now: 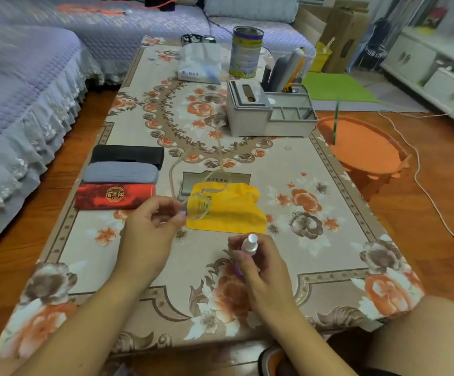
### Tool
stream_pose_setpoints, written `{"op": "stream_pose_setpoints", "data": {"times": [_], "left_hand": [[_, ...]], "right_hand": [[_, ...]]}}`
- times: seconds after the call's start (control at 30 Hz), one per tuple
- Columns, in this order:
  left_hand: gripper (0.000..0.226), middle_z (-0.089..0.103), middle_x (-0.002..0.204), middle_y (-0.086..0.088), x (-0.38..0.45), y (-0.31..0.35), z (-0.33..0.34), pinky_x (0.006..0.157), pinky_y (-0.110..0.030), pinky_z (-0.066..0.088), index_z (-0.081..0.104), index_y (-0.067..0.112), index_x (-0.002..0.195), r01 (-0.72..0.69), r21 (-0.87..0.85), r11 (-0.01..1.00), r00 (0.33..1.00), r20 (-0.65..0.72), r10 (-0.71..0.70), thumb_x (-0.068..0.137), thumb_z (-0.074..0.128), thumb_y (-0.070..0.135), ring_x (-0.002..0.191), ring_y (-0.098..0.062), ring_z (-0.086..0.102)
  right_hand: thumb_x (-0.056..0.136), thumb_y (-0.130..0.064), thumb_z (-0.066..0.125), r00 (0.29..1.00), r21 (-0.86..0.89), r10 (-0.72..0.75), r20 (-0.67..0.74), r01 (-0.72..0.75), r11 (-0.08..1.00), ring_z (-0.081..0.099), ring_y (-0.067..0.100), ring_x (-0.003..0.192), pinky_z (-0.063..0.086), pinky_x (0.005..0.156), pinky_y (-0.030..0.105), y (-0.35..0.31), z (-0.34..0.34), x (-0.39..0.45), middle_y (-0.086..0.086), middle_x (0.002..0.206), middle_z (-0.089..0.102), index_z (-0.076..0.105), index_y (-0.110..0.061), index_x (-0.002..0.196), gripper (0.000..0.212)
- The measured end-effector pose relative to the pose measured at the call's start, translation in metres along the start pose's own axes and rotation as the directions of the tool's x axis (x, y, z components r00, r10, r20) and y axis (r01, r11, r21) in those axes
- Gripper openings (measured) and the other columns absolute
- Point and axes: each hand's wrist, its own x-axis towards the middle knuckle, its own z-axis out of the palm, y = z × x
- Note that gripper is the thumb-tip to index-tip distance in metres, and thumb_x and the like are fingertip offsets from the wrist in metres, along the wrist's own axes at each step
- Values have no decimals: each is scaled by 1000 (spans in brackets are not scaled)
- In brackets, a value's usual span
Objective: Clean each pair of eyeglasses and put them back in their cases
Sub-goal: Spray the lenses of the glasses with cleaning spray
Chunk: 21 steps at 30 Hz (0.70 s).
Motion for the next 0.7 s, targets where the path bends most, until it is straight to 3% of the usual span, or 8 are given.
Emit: {"op": "stream_pose_setpoints", "data": {"times": [0.1, 0.2, 0.23, 0.3, 0.4, 0.5, 0.6, 0.7], "left_hand": [[29, 69, 96, 1, -2, -2, -3, 77, -8, 47, 68, 25, 91, -173, 206, 963, 983, -17, 181, 89, 71, -4, 86, -1, 63], [24, 63, 96, 2, -6, -6, -6, 77, -22, 49, 70, 11, 98, -362, 419, 833, 917, 0, 398, 88, 68, -11, 85, -6, 56], [24, 63, 97, 1, -7, -6, -8, 77, -28, 49, 70, 7, 100, -380, 437, 815, 906, -3, 424, 87, 67, -12, 86, -9, 55], [23, 63, 98, -1, -8, -6, -8, 78, -29, 49, 69, 6, 102, -380, 427, 820, 904, -14, 426, 88, 66, -12, 88, -10, 56], [25, 65, 98, -1, -12, -3, -5, 79, -10, 46, 68, 14, 101, -344, 363, 866, 927, -15, 374, 90, 68, -8, 88, -1, 57], [28, 65, 95, 4, -15, 1, -3, 80, -1, 41, 66, 19, 98, -323, 297, 899, 939, -22, 344, 89, 69, -7, 91, 12, 56], [22, 65, 95, 1, -16, 1, -3, 82, -5, 42, 70, 7, 97, -439, 334, 834, 887, 15, 461, 85, 72, -11, 94, 7, 57], [18, 66, 95, -1, -18, 2, -5, 80, -17, 50, 69, 9, 93, -521, 265, 812, 850, 77, 520, 86, 75, -7, 92, -7, 62]], "right_hand": [[95, -43, 56, 999, 13, 35, 38, -36, 999, 66, 17, 94, 54, 83, 41, 6, 0, -1, -9, 103, 70, 63, -38, 109, 17], [90, -66, 55, 986, 202, 152, 66, -162, 966, 64, 19, 86, 55, 82, 41, 0, -3, 2, -4, 94, 69, 62, -30, 110, 42], [88, -67, 59, 969, 405, 222, 108, -247, 880, 61, 23, 80, 55, 79, 40, -3, -7, 5, 2, 88, 65, 60, -22, 110, 50], [88, -55, 69, 930, 717, 247, 273, -368, 592, 52, 27, 73, 55, 75, 40, -15, -18, 9, 12, 82, 53, 57, -10, 110, 51], [94, -56, 58, 867, 801, 112, 485, -492, 342, 47, 26, 70, 49, 77, 40, -29, -32, 8, 14, 79, 47, 56, -3, 109, 55], [97, -65, 43, 828, 802, 51, 559, -555, 221, 50, 27, 71, 47, 75, 39, -34, -34, 4, 15, 79, 50, 56, 2, 109, 70], [95, -59, 56, 822, 761, 127, 556, -564, 321, 53, 26, 70, 49, 70, 35, -38, -31, 1, 15, 77, 51, 59, 0, 103, 60], [87, -51, 72, 859, 583, 235, 455, -486, 651, 59, 26, 66, 53, 63, 37, -47, -30, -2, 15, 77, 56, 60, -9, 96, 45]]}}
